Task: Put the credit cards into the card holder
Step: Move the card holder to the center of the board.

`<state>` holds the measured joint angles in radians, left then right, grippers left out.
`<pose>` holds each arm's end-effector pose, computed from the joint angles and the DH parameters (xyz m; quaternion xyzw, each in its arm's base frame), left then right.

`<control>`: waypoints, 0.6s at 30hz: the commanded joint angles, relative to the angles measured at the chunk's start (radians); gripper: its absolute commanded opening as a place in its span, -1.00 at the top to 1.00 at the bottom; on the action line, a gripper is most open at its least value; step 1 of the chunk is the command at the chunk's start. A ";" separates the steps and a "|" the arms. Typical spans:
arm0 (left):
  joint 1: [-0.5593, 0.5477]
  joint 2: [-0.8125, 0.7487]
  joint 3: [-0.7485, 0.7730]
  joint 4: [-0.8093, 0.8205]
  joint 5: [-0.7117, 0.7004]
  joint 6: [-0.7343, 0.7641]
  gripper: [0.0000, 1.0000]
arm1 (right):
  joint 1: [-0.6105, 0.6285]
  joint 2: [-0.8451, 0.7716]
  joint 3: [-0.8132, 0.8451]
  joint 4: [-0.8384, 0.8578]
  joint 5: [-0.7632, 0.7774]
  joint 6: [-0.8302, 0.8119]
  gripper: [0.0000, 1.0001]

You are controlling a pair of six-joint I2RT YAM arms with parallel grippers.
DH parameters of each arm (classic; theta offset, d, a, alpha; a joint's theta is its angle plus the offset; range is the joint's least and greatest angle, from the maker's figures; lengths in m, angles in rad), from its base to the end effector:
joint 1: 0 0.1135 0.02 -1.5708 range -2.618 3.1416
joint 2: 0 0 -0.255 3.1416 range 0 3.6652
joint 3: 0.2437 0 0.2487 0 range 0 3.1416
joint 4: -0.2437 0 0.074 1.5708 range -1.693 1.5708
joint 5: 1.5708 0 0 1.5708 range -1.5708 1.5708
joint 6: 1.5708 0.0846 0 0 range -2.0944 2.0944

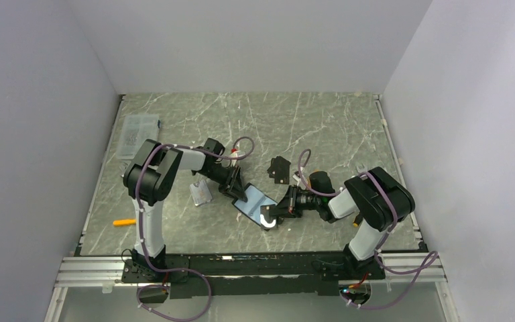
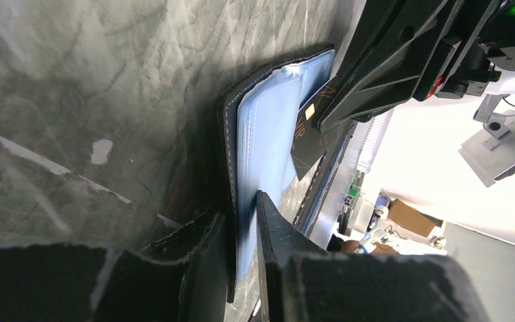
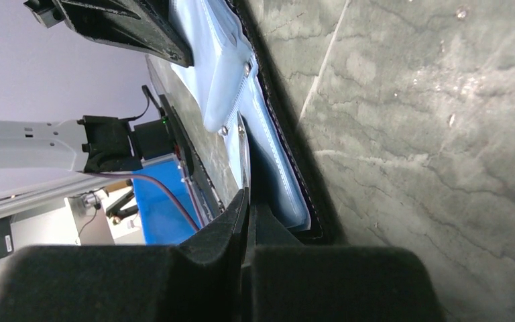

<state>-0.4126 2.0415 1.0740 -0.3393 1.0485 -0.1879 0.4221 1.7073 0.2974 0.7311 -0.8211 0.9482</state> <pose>0.2933 -0.2084 0.0639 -0.1617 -0.8454 0.5077 0.0379 0.2073 0.1610 0.0549 0.0489 0.8435 0.5291 0.0784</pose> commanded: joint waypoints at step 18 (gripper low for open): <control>0.012 -0.059 -0.122 0.123 -0.062 -0.068 0.16 | 0.021 0.096 0.090 0.126 -0.026 0.058 1.00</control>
<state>-0.3996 1.9976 0.9707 -0.2283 1.0660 -0.2810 0.4347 1.7859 0.3584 0.8028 -0.8478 1.0008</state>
